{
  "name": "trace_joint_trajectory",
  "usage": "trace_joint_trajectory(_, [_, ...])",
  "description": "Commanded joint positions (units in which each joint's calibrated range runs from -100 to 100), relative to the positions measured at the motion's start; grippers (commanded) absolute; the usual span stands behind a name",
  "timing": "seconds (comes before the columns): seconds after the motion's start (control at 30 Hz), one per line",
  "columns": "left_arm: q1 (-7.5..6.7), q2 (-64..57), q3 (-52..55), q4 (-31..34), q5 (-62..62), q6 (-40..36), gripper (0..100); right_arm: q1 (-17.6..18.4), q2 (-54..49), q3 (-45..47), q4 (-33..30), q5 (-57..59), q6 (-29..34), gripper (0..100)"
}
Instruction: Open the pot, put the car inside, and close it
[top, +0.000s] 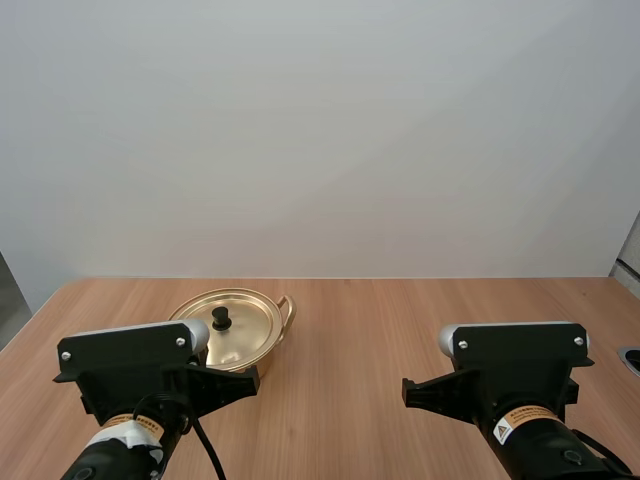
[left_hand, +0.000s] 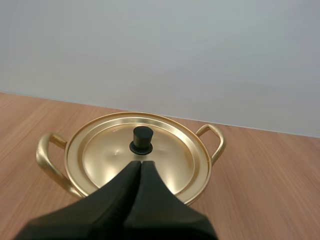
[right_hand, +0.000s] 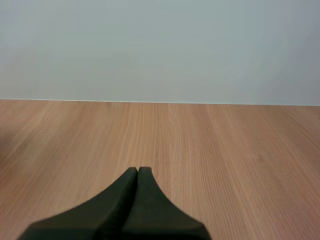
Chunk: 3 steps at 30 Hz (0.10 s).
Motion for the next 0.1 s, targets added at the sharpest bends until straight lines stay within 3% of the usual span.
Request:
trace_joint_trajectory(0.0, [0.04,0.0,0.0,0.0,0.0,0.0,0,0.0,0.0,0.0,0.0,-0.1,0.0,0])
trace_joint_trajectory(0.07, [0.04,0.0,0.0,0.0,0.0,0.0,0,0.0,0.0,0.0,0.0,-0.1,0.0,0])
